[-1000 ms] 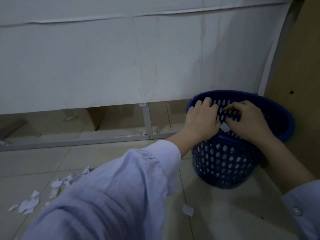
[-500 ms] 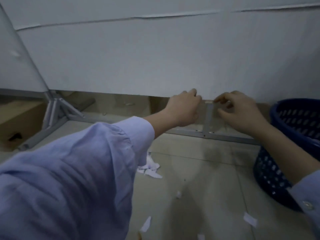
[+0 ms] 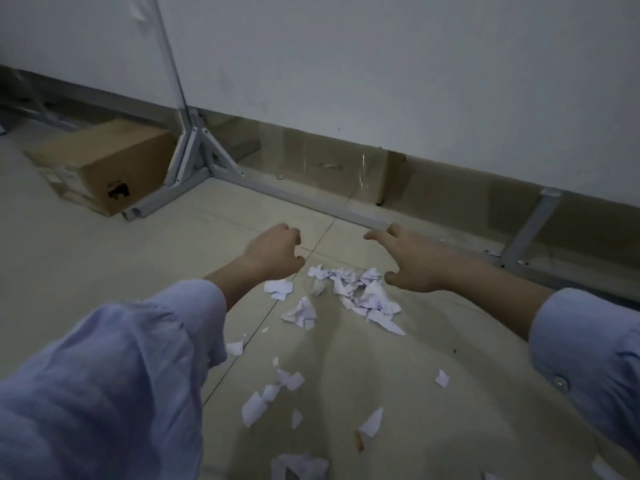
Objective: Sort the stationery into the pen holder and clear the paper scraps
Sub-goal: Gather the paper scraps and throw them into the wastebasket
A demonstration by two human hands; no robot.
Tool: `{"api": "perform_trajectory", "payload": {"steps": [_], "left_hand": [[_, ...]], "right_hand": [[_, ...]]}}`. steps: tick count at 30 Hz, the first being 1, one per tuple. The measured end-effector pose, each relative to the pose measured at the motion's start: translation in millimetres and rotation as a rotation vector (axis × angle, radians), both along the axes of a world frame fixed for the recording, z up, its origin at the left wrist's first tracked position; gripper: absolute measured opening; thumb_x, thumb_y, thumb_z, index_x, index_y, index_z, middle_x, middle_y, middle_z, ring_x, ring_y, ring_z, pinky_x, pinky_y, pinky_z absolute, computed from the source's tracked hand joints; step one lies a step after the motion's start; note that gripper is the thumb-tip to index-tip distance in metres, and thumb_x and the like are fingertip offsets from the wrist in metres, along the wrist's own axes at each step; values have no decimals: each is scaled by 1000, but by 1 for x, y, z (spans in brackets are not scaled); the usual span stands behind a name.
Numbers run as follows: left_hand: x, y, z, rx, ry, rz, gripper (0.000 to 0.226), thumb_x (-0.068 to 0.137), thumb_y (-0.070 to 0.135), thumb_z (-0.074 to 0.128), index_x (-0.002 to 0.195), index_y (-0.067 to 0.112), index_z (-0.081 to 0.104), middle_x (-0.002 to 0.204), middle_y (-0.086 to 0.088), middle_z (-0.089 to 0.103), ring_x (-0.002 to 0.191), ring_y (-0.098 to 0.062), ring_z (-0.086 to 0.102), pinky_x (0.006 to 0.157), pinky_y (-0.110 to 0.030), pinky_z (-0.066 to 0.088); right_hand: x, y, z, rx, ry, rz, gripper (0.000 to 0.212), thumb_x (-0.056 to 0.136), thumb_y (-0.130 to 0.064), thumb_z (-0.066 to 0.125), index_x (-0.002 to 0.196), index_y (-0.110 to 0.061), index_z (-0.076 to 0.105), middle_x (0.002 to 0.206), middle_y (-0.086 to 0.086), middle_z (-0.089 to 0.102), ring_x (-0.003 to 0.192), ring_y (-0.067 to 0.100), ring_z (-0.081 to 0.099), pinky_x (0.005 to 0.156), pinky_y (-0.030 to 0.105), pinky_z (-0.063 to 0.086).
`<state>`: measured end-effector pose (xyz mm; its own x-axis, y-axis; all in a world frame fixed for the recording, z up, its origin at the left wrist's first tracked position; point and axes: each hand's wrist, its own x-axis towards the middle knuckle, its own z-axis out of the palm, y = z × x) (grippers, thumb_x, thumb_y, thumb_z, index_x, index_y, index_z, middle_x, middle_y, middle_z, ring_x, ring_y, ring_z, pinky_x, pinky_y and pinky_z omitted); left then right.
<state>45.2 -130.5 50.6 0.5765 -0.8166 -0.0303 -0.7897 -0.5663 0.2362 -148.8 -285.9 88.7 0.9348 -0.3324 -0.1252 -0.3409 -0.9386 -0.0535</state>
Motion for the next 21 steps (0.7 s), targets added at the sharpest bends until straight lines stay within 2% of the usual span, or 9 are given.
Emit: {"api": "perform_trajectory", "payload": {"steps": [4, 11, 15, 18, 21], "left_hand": [[23, 33, -36, 80, 130, 49, 53, 83, 28, 64, 128, 6, 49, 128, -15, 52, 115, -30, 51, 96, -37, 44], [32, 51, -67, 135, 294, 117, 76, 70, 33, 81, 129, 3, 44, 128, -16, 53, 115, -30, 50, 91, -34, 43], [34, 55, -93, 149, 387, 180, 99, 62, 34, 86, 139, 3, 32, 137, -16, 44, 124, -28, 45, 99, -33, 41], [35, 53, -112, 121, 410, 244, 117, 55, 36, 89, 145, 4, 22, 143, -17, 31, 130, -29, 38, 102, -33, 37], [38, 47, -131, 113, 460, 291, 131, 47, 38, 92, 146, 4, 13, 145, -17, 20, 131, -32, 33, 103, -35, 37]], "right_hand": [[12, 6, -22, 10, 130, -31, 78, 85, -27, 63, 148, -29, 16, 138, 10, 34, 112, 30, 50, 88, 39, 48], [23, -14, -53, 111, 208, -181, 93, 80, -33, 71, 150, -28, 10, 143, 14, 31, 114, 33, 51, 93, 39, 46], [33, -31, -81, 252, 204, -263, 113, 69, -38, 82, 150, -31, 4, 147, 16, 28, 122, 35, 47, 96, 39, 43], [36, -43, -107, 307, 267, -303, 131, 61, -41, 87, 149, -32, -9, 150, 16, 22, 130, 37, 39, 99, 41, 40], [39, -54, -130, 320, 366, -351, 147, 53, -41, 91, 146, -35, -23, 153, 14, 14, 133, 39, 35, 91, 43, 46]]}}
